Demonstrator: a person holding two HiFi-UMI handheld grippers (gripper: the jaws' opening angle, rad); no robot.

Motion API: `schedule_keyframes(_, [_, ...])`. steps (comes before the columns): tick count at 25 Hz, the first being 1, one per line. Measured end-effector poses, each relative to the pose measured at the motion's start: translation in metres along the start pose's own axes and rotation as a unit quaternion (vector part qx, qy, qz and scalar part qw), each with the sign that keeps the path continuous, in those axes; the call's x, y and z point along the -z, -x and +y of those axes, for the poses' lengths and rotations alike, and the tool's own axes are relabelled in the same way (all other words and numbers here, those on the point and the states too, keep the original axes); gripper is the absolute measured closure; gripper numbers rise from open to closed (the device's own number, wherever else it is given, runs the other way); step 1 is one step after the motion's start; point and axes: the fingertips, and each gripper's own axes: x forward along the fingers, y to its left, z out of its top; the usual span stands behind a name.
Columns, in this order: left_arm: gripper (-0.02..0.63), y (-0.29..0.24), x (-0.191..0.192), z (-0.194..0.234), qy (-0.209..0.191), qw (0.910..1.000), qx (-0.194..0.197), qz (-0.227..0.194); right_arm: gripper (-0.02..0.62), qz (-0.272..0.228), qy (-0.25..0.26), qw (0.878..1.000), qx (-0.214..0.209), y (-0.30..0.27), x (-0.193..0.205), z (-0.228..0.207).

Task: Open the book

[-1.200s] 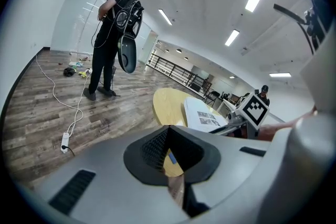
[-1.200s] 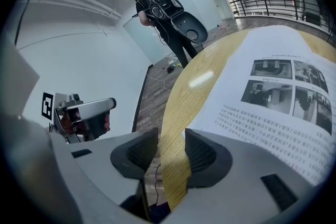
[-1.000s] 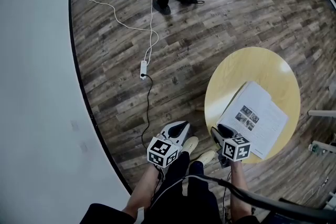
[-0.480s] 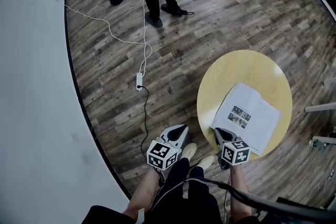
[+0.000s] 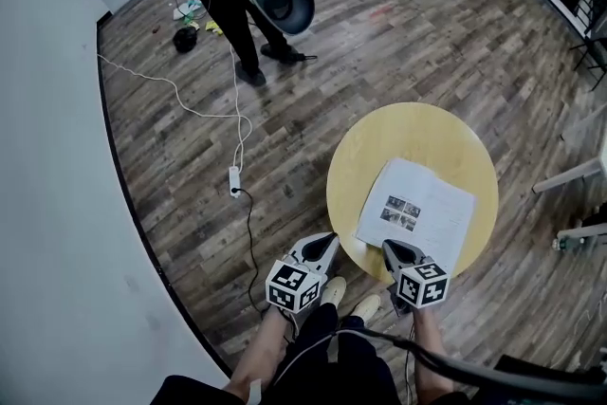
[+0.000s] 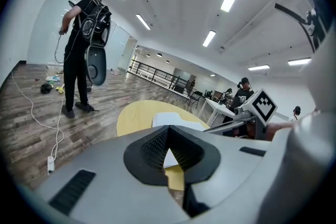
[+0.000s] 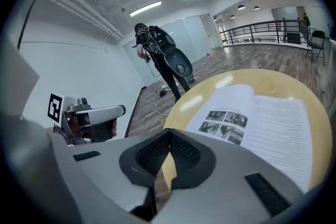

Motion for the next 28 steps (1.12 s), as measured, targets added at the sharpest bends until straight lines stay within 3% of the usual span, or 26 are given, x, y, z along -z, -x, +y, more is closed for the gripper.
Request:
schedule_keyframes(6, [0.607, -0.025, -0.026, -0.051, -0.033, 0.9983, 0.048, -0.007, 0.591, -0.068, 0.002, 0.997, 0.032, 0.066, -0.027, -0.017])
schedule_keyframes(16, [0.607, -0.064, -0.067, -0.141, -0.092, 0.9875, 0.127, -0.018, 0.591, -0.165, 0.005, 0.981, 0.105, 0.176, -0.056, -0.048])
schedule_keyframes(28, [0.607, -0.071, -0.099, -0.2, -0.14, 0.9767, 0.156, -0.047, 0.591, -0.239, 0.036, 0.96, 0.142, 0.26, -0.077, -0.055])
